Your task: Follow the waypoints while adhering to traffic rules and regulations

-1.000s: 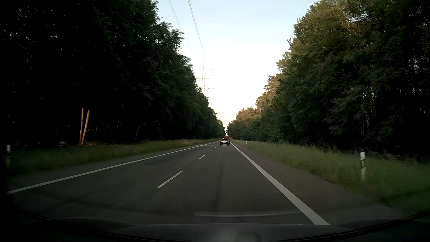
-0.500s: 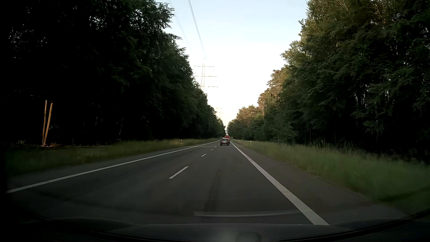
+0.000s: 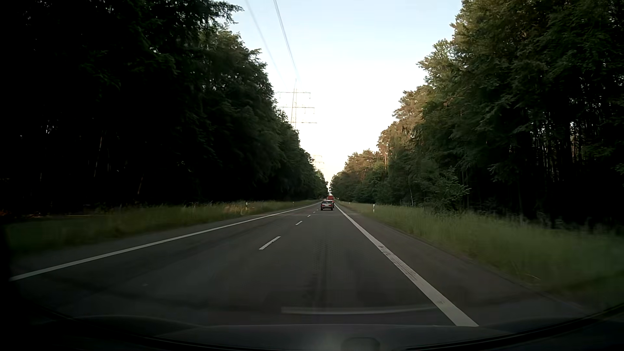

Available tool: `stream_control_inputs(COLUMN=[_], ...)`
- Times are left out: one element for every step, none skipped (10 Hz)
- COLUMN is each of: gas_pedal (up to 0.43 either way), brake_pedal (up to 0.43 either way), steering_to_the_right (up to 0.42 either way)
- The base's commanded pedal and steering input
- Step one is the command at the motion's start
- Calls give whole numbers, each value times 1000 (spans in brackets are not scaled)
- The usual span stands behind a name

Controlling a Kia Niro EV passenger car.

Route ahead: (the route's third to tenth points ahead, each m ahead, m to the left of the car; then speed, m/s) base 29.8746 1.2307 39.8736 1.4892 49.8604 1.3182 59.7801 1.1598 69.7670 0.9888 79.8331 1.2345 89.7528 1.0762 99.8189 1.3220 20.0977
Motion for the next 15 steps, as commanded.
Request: stream_control_inputs(gas_pedal=[67,67,67,79,79,79,79,79,79,79,79,79,79,79,79], brake_pedal=[18,18,18,18,18,18,24,18,24,24,18,18,18,18,18], steering_to_the_right=[1,2,1,2,1,1,1,2,2,2,2,2,3,3,3])
